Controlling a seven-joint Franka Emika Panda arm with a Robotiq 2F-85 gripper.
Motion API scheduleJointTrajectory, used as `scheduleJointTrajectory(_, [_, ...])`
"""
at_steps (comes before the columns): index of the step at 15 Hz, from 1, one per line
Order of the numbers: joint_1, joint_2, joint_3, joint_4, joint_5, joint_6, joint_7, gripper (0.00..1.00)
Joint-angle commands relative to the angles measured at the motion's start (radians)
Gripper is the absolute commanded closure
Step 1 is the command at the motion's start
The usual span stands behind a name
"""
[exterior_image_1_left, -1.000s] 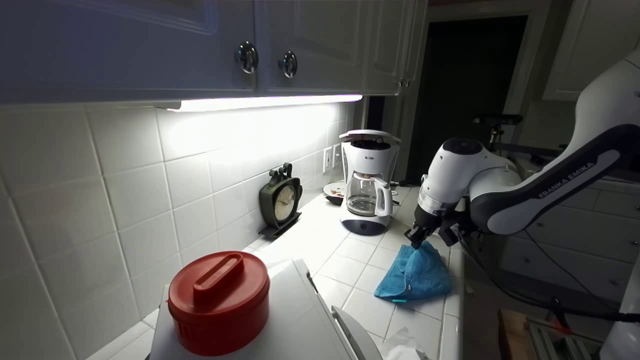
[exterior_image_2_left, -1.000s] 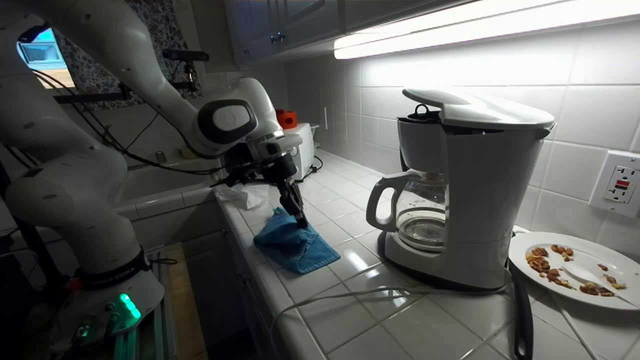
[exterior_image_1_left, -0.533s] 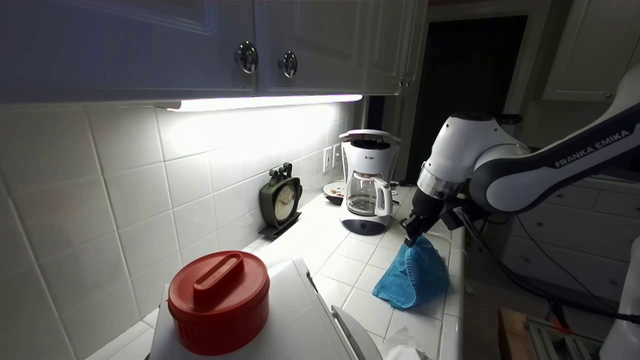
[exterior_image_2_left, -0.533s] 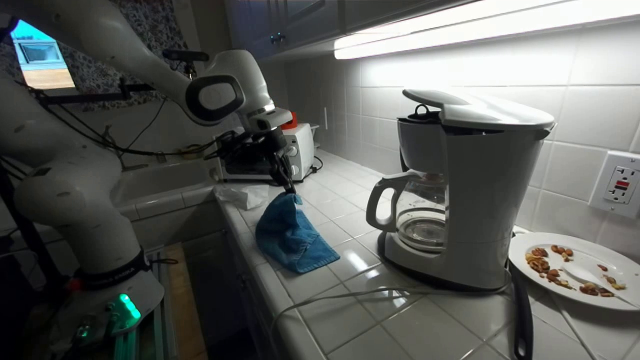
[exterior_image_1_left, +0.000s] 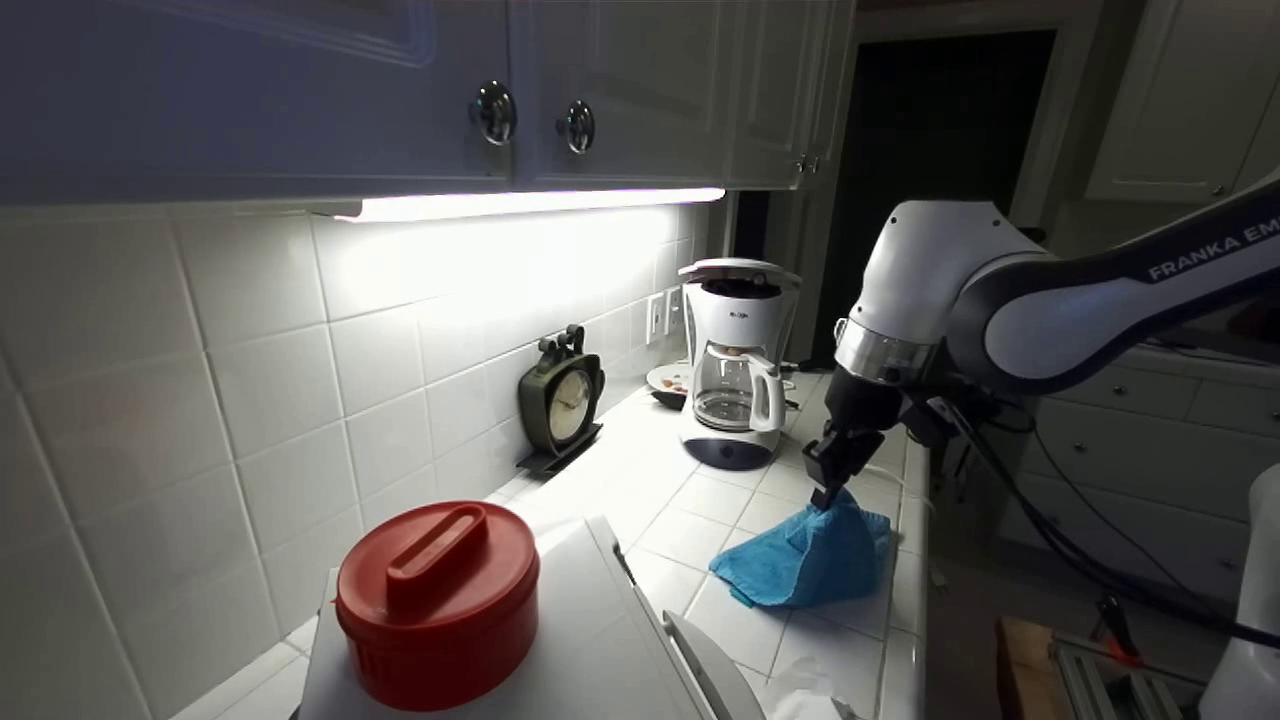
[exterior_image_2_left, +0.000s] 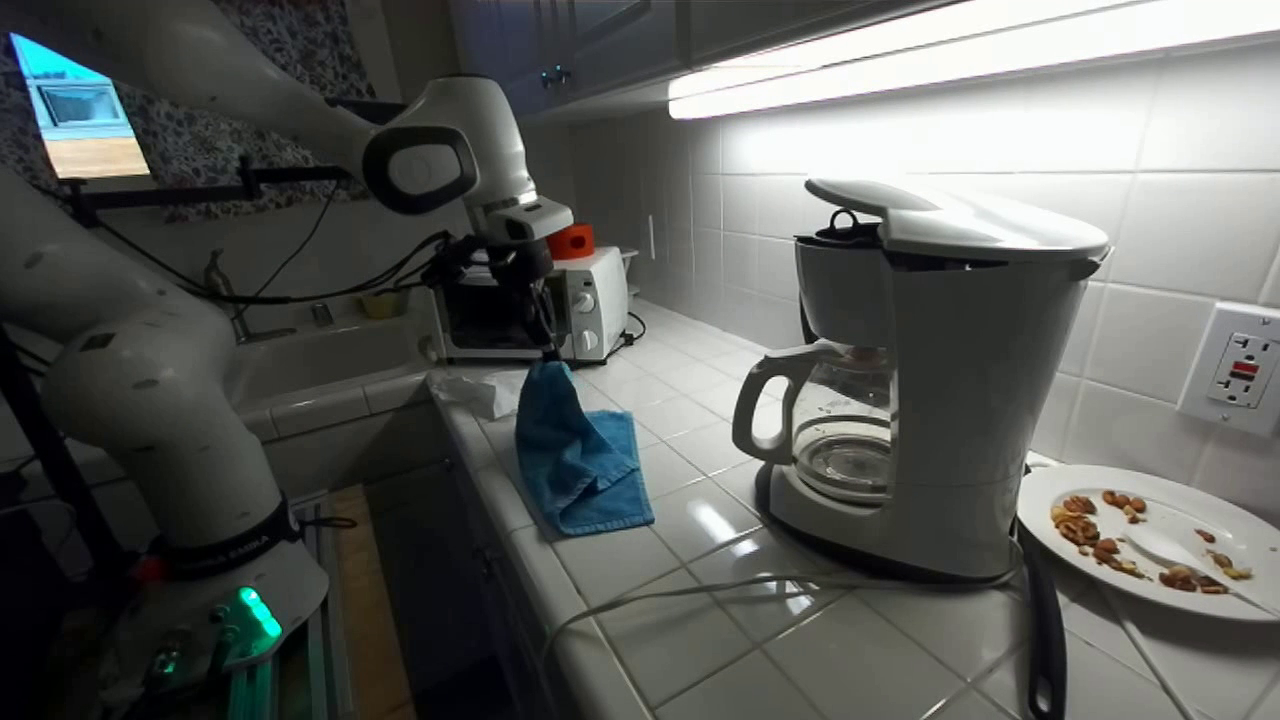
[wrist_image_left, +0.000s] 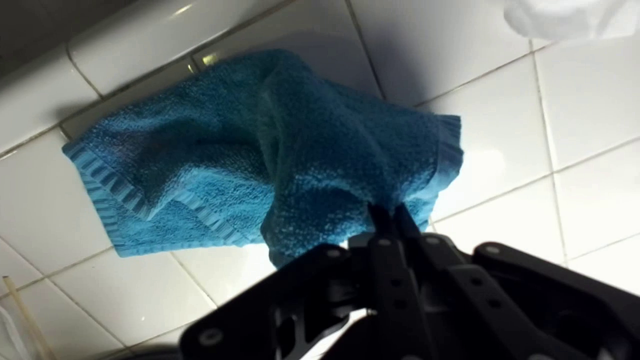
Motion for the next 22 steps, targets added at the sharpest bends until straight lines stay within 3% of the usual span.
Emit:
scheduleJointTrajectory(1, [0.023, 0.014, 0.003, 0.013, 0.071, -0.051, -0.064, 0.97])
scheduleJointTrajectory(6, [0.06, 0.049, 0.001, 0.019, 0.1, -0.079, -0.131, 0.97])
scheduleJointTrajectory(13, [0.112, 0.098, 0.006, 0.039, 0.109, -0.213, -0.261, 0.97])
scheduleJointTrajectory(14, [0.117, 0.104, 0.009, 0.043, 0.098, -0.232, -0.288, 0.71])
scheduleJointTrajectory(16, [0.115, 0.107, 0.02, 0.051, 0.079, -0.261, -0.298, 0.65])
scheduleJointTrajectory(22, [0.103, 0.092, 0.03, 0.072, 0.055, -0.312, -0.328, 0.23])
